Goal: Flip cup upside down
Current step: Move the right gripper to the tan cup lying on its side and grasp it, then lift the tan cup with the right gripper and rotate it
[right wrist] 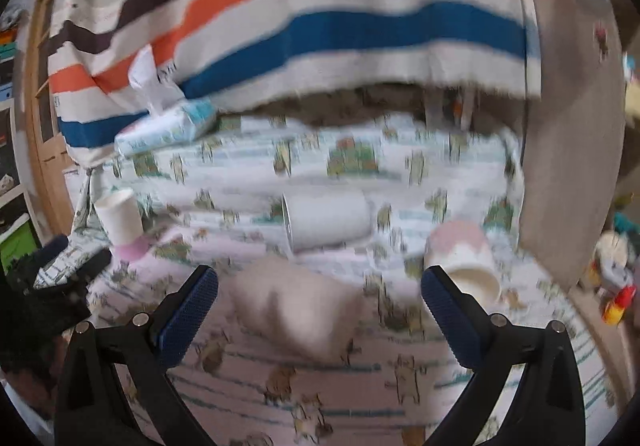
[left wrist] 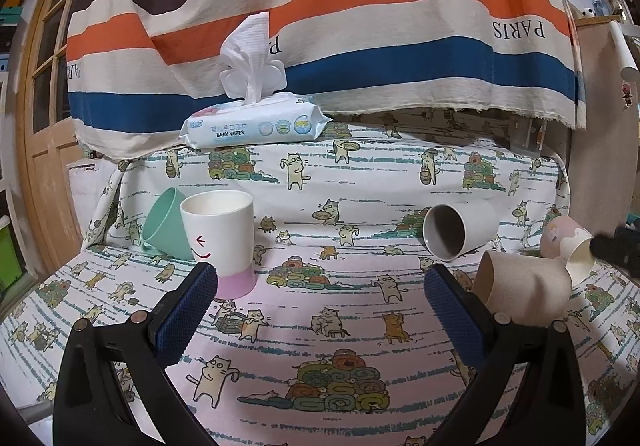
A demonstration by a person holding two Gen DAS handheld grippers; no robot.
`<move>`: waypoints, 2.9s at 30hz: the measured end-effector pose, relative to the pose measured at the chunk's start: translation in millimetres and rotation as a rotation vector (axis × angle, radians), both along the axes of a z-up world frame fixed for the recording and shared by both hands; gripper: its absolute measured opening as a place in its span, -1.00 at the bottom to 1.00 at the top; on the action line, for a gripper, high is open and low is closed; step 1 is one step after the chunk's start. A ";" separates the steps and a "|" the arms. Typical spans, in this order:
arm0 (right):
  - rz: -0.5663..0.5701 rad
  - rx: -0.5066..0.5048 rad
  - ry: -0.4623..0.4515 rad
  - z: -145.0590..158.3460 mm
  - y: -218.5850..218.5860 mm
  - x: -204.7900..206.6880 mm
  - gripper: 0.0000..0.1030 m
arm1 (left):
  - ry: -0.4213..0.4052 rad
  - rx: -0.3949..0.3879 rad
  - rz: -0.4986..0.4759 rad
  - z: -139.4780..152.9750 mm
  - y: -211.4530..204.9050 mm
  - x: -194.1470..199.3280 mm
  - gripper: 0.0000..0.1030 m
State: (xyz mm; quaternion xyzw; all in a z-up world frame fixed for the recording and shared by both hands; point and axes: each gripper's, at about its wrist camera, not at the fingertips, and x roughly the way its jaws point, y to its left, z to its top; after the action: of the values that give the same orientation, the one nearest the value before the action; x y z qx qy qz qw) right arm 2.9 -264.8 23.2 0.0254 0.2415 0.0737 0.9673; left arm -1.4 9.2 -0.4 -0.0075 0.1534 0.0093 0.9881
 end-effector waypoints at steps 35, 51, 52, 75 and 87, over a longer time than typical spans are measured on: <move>0.580 -0.319 0.474 -51.5 56.1 125.5 0.98 | 0.006 0.015 -0.011 -1.4 -5.3 0.3 0.99; 0.433 -0.319 0.443 -57.6 65.6 110.0 0.36 | 0.012 0.009 -0.002 -0.7 -2.8 1.5 0.99; 0.416 -0.306 0.438 -56.4 65.1 109.1 0.36 | 0.012 0.009 -0.002 -0.8 -2.8 1.5 0.99; 0.204 0.017 0.425 -28.2 79.9 80.8 0.36 | 0.017 0.007 0.021 -0.5 1.4 3.8 0.99; 0.173 0.073 0.492 -63.0 77.6 99.2 0.36 | 0.027 0.001 0.027 -0.5 2.5 4.7 0.99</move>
State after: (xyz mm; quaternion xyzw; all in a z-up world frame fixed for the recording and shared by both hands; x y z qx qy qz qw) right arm 102.1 -187.2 -39.9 0.0569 0.4679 0.1567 0.8679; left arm 3.3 11.7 -0.9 -0.0089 0.1664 0.0227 0.9858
